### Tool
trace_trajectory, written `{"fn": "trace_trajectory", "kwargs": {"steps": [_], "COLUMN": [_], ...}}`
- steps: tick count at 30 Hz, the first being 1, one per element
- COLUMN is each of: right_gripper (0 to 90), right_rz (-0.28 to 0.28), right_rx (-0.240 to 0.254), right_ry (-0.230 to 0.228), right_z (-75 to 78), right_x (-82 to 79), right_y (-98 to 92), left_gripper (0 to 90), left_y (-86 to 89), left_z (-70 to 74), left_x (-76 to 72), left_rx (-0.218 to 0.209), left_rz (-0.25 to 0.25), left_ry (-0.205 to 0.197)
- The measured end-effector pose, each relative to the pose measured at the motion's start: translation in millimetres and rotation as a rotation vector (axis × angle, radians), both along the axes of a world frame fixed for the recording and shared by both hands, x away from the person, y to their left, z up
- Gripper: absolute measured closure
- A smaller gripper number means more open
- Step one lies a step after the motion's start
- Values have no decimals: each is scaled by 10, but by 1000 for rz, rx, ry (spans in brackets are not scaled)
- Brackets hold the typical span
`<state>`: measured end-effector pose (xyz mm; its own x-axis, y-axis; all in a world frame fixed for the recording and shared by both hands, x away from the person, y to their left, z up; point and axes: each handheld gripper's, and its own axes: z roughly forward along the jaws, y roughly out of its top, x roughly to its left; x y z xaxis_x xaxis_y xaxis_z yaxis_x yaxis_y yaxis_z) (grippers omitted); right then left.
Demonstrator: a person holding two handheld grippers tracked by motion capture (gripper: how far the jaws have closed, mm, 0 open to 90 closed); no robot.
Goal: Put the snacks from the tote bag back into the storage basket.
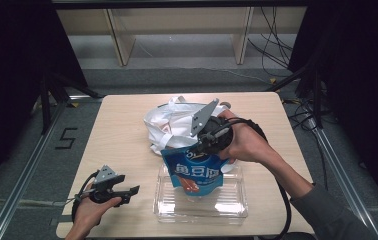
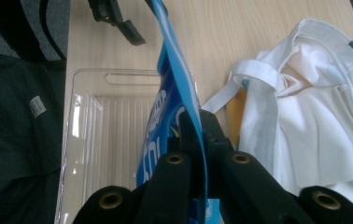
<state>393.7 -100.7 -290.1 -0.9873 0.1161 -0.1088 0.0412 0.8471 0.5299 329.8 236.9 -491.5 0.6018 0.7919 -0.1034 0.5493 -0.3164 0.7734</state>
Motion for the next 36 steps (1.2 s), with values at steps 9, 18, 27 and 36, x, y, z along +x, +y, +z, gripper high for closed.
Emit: {"fn": "trace_trajectory", "kwargs": {"steps": [9, 18, 27, 36], "right_gripper": [900, 858, 553, 409], "right_rz": [1, -1, -85, -215], "right_rx": [30, 54, 156, 269], "right_ry": [-7, 5, -30, -44], "right_z": [-48, -71, -58, -19], "right_x": [-14, -25, -131, -196], "right_y": [-81, -110, -282, -607], "left_gripper": [278, 278, 276, 274], "left_y": [-12, -18, -25, -38], "left_z": [-4, -6, -10, -8], "left_x": [6, 5, -5, 2], "left_rx": [0, -14, -19, -35], "left_rz": [11, 12, 21, 27], "left_ry": [10, 4, 7, 3]}}
